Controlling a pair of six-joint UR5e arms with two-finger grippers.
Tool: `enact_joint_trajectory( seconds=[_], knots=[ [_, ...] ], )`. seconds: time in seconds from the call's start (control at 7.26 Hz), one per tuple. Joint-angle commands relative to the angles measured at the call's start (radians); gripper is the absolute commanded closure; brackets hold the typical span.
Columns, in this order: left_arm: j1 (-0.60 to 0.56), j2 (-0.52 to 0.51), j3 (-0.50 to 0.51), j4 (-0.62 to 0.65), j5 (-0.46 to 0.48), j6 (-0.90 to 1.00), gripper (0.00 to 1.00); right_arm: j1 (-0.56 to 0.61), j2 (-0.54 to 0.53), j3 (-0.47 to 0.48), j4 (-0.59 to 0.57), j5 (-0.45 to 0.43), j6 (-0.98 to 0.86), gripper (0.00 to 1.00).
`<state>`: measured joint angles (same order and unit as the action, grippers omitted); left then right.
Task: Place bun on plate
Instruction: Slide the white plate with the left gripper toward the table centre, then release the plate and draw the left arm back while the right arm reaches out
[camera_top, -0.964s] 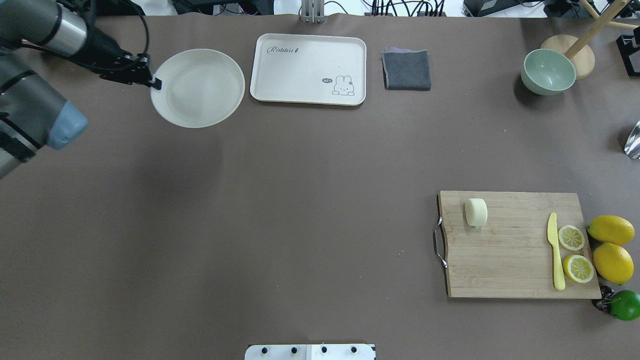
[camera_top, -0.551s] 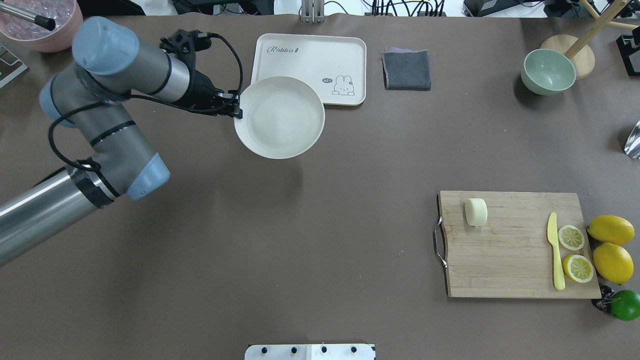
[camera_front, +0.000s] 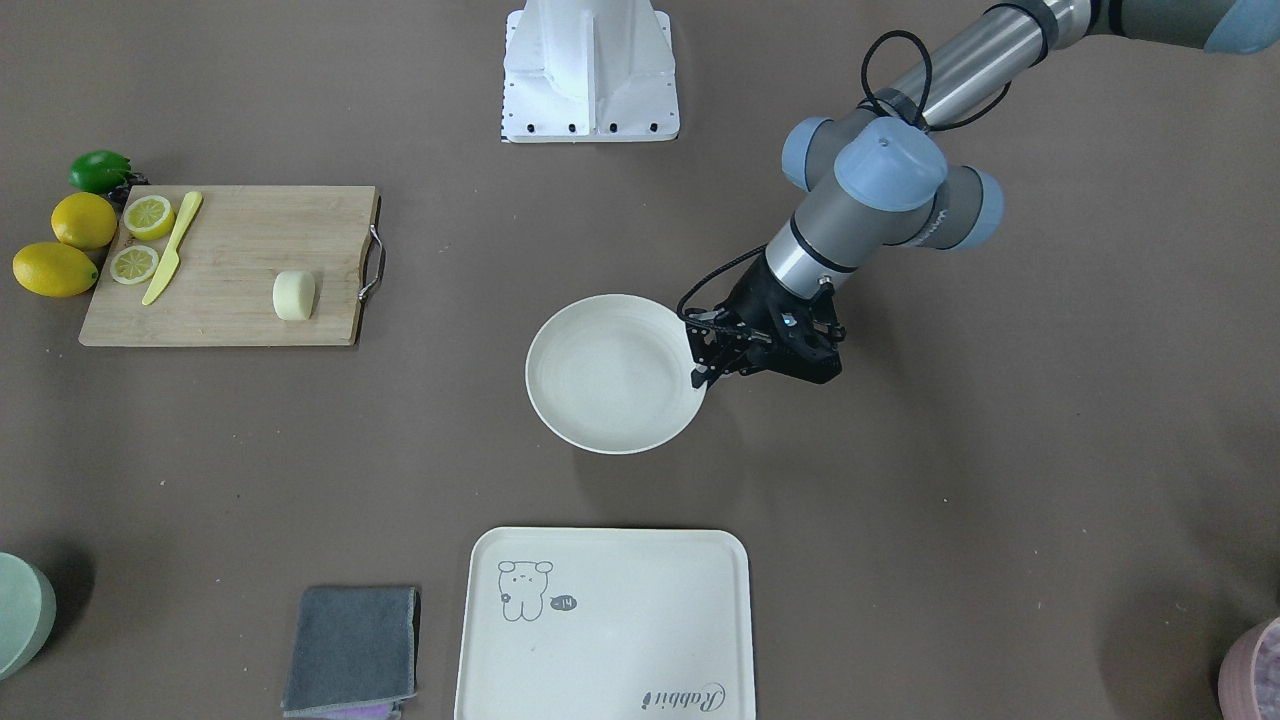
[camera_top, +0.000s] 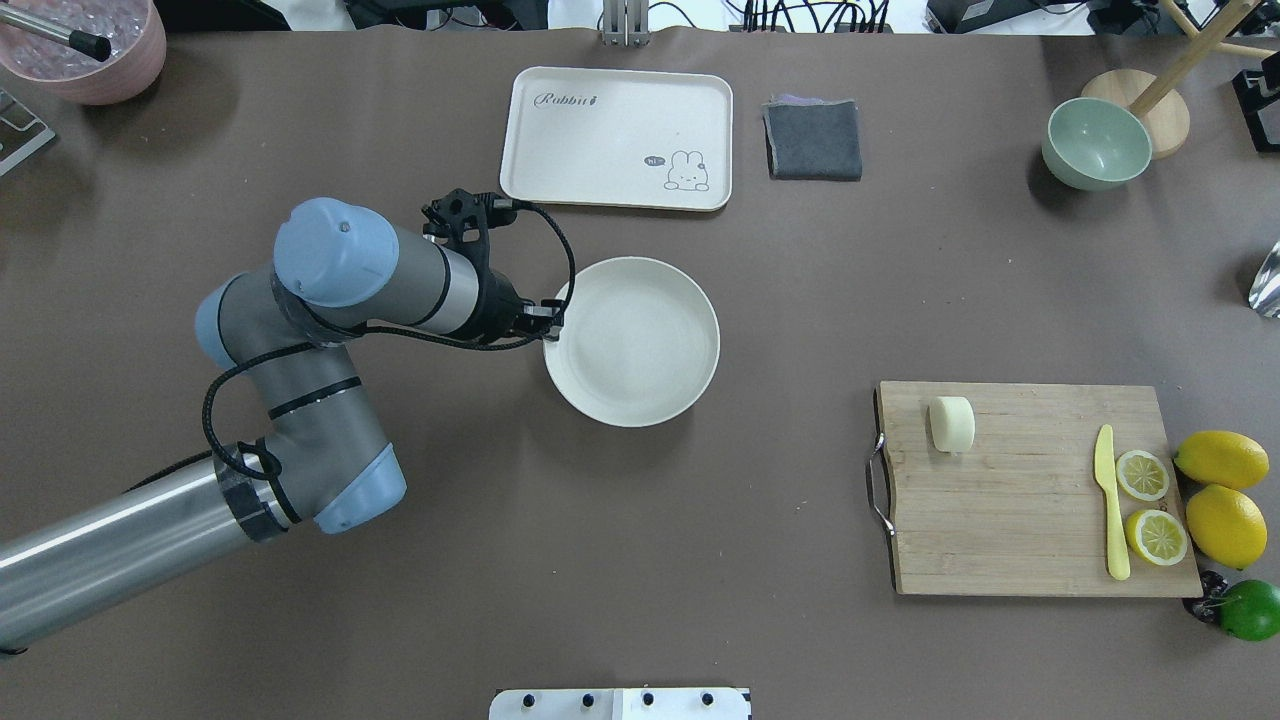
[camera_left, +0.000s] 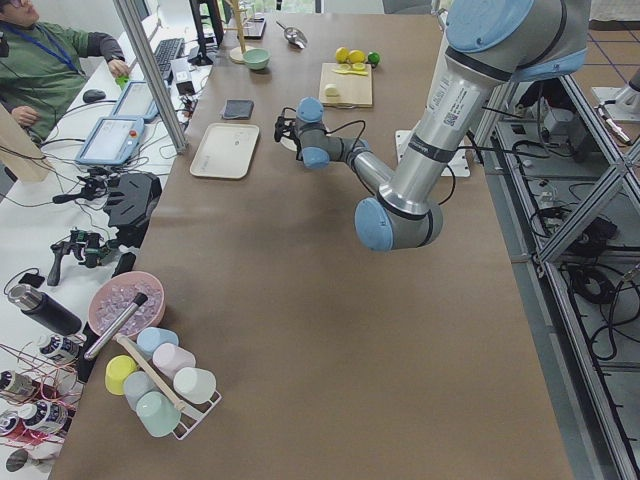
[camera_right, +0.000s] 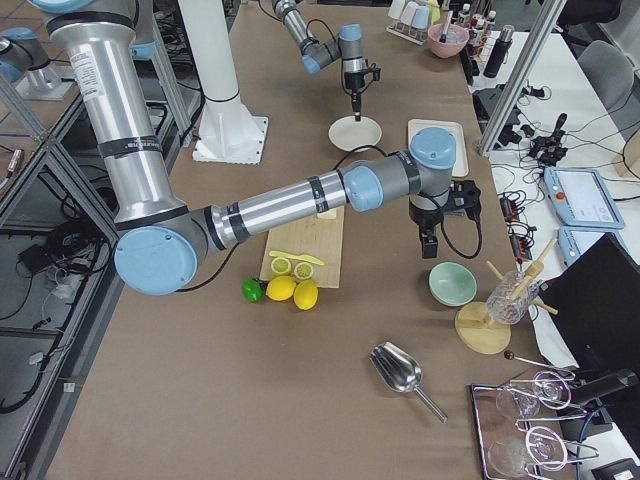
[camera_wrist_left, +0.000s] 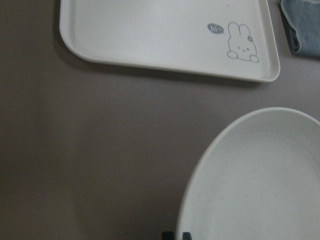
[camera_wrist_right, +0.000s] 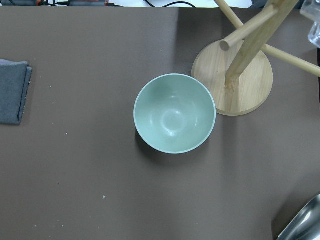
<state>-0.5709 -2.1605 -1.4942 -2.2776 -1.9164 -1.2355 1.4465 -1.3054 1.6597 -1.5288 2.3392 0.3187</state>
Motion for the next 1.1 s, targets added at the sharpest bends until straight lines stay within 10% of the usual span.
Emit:
enact_joint_trajectory(
  seconds=[0.0,0.14,0.69,0.96],
  knots=[
    [0.045,0.022,-0.032,0.000,0.039,-0.002,0.98,0.000,0.000,0.002,0.001,0.002,0.000,0.00],
    [0.045,0.030,-0.037,0.000,0.040,0.007,0.03,-0.003,0.001,-0.004,0.001,0.000,-0.001,0.00],
    [-0.061,0.103,-0.125,0.015,0.004,0.111,0.02,-0.055,0.052,0.005,-0.008,0.000,0.014,0.00],
    [-0.224,0.148,-0.126,0.012,-0.177,0.249,0.02,-0.139,0.073,0.029,0.003,-0.001,0.123,0.00]
  ],
)
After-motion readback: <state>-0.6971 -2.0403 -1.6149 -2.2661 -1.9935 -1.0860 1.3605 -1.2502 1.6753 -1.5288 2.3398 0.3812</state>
